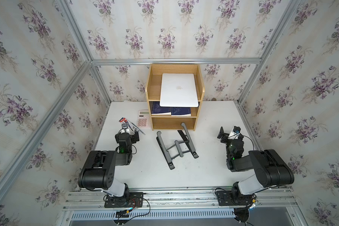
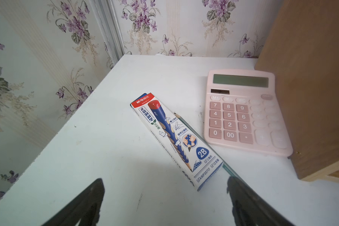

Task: Close the laptop lid and set it aside
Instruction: Reset both arms

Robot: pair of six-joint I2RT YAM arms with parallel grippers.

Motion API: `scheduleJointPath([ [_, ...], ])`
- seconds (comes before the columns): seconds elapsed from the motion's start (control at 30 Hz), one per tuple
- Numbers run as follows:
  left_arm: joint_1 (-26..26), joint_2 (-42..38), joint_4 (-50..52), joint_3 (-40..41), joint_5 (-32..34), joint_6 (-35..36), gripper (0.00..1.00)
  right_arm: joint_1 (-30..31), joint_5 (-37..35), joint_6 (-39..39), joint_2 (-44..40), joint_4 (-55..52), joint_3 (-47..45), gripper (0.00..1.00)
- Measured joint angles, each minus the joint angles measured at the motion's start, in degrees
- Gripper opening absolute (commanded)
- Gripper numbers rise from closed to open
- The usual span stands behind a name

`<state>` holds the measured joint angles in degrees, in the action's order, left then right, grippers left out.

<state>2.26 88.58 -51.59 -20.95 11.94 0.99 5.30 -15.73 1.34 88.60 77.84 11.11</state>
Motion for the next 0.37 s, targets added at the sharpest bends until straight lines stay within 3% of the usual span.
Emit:
scheduleJointPath([
  [0.37,0.00,0.09,-0.81,0.09,0.00,0.24,1.00,0.04,-0.35,0.17,0.02,-0.59,0.11,1.00],
])
